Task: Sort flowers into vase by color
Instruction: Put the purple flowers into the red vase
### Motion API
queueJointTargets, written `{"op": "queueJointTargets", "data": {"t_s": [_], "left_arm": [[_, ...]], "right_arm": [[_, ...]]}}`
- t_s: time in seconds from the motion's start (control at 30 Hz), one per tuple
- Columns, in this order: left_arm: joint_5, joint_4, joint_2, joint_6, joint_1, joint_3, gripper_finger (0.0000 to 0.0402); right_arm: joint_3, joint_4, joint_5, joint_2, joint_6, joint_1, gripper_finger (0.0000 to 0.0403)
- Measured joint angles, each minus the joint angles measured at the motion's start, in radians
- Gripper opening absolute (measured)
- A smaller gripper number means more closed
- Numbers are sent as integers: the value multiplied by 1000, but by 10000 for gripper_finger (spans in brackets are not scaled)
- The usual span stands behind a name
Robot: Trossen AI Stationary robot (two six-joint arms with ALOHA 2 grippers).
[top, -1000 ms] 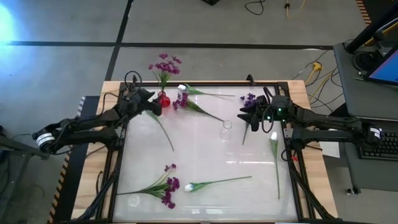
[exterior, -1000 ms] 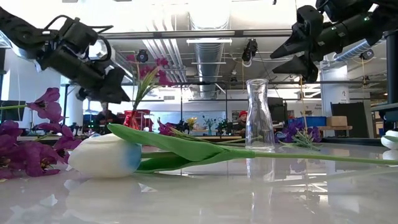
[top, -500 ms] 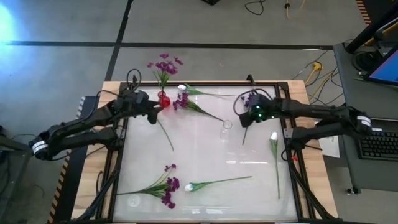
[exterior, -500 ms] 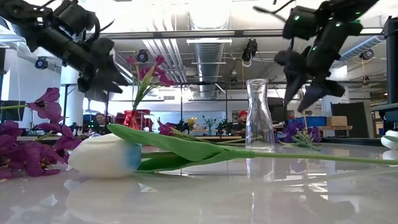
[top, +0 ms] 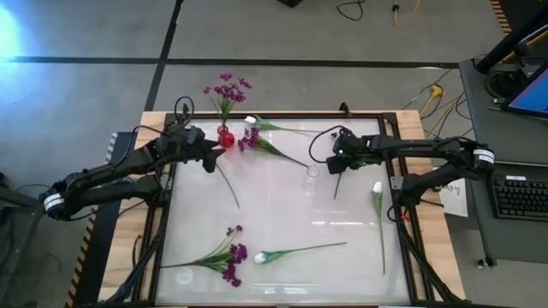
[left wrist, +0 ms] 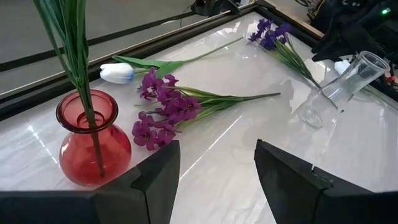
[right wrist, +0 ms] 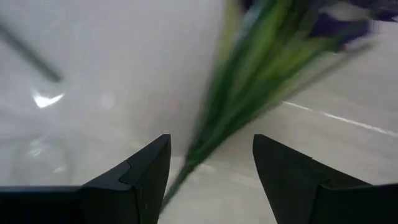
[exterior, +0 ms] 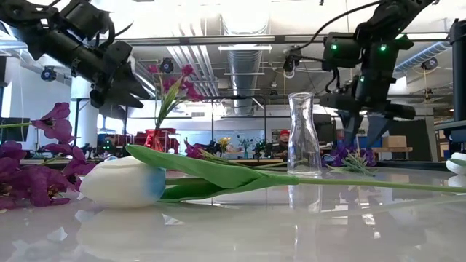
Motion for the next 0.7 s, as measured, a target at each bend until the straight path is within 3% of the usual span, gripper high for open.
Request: {"op": "queueJointTargets", "data": {"t_s": [0.57, 0.7], "left_arm": [[-6, -9, 6, -8, 0, -8, 194], [-6, -9, 6, -8, 0, -9, 194]], "right_arm": [[-3, -24, 13, 5, 43, -1, 220], [-8, 4, 12, 5, 44, -1, 243]]}}
